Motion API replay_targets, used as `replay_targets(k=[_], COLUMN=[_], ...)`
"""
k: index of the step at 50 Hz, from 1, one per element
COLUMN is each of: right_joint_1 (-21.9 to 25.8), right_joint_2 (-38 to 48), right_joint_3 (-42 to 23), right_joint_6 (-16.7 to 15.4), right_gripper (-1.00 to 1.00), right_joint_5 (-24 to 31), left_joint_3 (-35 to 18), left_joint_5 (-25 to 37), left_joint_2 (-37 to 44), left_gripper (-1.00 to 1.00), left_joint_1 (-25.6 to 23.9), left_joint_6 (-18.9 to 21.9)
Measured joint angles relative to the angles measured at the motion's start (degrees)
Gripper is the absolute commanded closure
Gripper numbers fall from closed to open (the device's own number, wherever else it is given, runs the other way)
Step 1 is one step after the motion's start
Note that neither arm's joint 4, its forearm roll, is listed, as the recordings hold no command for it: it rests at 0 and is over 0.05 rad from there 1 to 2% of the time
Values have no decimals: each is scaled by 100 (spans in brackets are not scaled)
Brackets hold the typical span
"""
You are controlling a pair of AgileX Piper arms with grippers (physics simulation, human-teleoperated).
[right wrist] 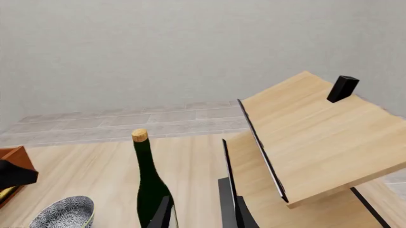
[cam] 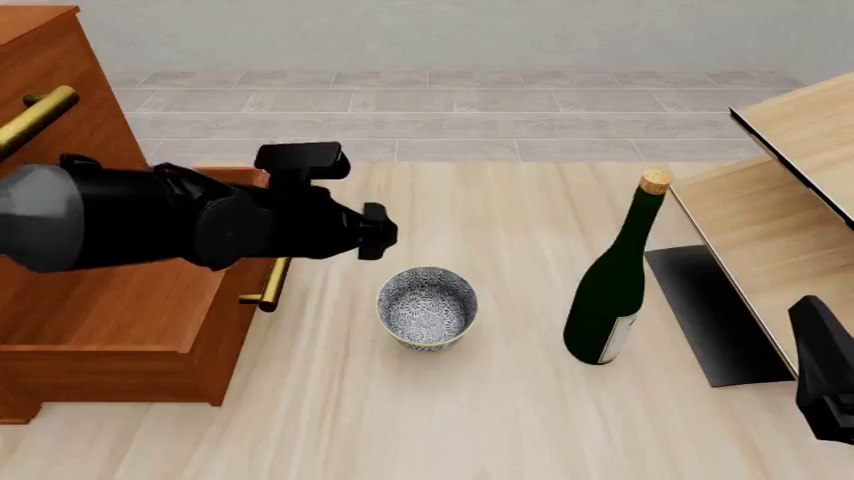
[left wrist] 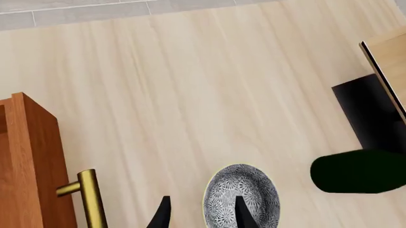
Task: Put the bowl on top of the cabinet.
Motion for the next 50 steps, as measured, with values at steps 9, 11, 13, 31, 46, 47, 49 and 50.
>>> replay_targets(k=[9, 11, 13, 31, 46, 47, 49, 50], right_joint_1=[33, 38, 41, 50, 48, 47, 45, 45], right_joint_2=[0, 0, 0, 0, 0, 0, 0, 0], right_joint_3=[3, 3, 1, 8, 3, 2, 2, 3], right_joint_6=[-10, -11, -12, -16, -9, -8, -6, -5], right_gripper=[-100, -100, -100, -100, -100, -100, -100, -100], right_joint_5=[-3, -3, -3, -17, -18, -18, -20, -21], left_joint_3=[-11, -6, 0, 115, 168, 174, 188, 194], left_joint_5=[-168, -201, -233, -479, -632, -643, -666, -677], left_joint_2=[286, 336, 380, 672, 856, 868, 889, 900], left_gripper=[-100, -100, -100, -100, -100, -100, -100, -100], left_joint_1=[-58, -78, -105, -307, -431, -437, -451, -457], left_joint_6=[-122, -156, -192, -445, -610, -620, -638, -647])
